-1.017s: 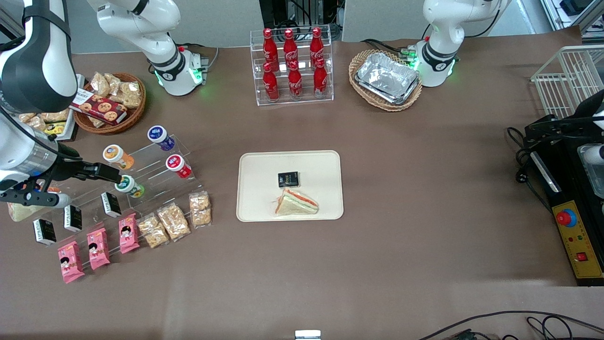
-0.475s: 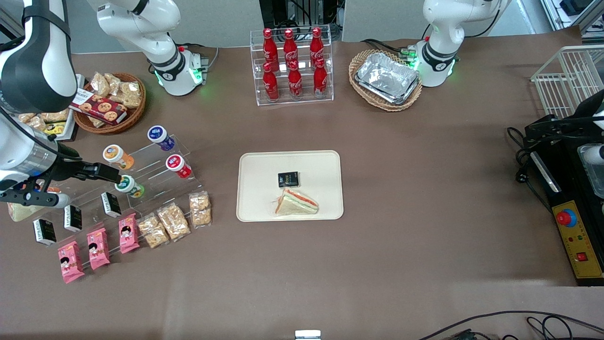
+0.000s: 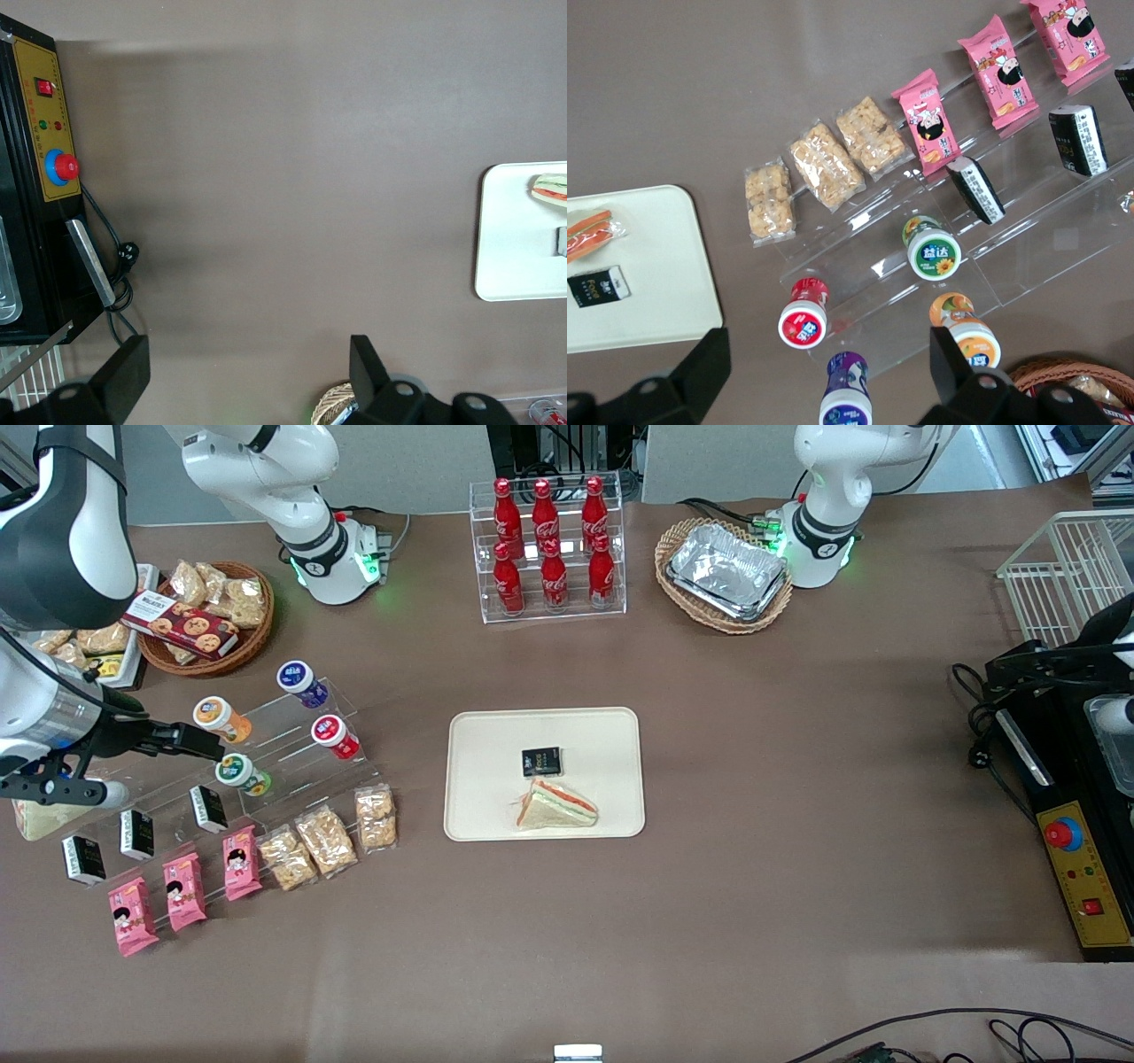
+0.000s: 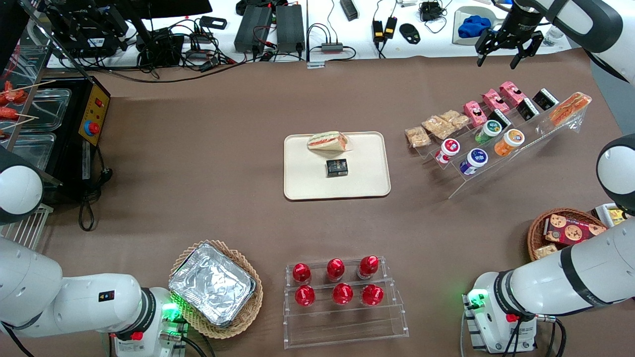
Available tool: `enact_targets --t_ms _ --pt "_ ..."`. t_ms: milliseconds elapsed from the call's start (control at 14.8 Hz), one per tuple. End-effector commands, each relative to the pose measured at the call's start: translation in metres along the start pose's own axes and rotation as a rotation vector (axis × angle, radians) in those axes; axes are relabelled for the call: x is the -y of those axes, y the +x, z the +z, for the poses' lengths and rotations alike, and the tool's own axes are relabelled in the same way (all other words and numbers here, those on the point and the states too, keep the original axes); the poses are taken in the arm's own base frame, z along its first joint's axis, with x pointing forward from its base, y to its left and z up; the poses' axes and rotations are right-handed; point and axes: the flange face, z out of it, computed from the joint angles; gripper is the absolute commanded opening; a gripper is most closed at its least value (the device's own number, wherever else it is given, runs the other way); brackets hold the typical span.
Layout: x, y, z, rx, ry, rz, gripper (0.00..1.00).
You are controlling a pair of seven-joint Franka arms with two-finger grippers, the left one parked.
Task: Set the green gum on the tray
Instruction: 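Move the right gripper over the acrylic rack toward the green gum bottle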
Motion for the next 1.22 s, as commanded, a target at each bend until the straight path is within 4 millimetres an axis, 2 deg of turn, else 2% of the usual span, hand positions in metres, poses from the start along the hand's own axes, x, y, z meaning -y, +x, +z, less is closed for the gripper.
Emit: enact_targets --t_ms 0,203,475,678,746,949,1153 --pt "-0.013 -0.009 -0.011 0.029 0.012 -0.017 1.00" --pt "-0.012 -0.015 -0.012 0.043 0.013 -0.034 1.00" --pt "-0.015 -0.023 0.001 0.049 0.007 -0.055 1.00" --pt "-0.025 -0.024 0.013 0.032 0.005 -0.106 1.00" --pt "-0.035 -0.025 0.021 0.022 0.007 -0.116 1.00" --pt "-0.063 -0.038 0.059 -0.016 0.012 -0.157 1.00" --pt "-0.081 -0.034 0.086 -0.034 0.012 -0.207 1.00"
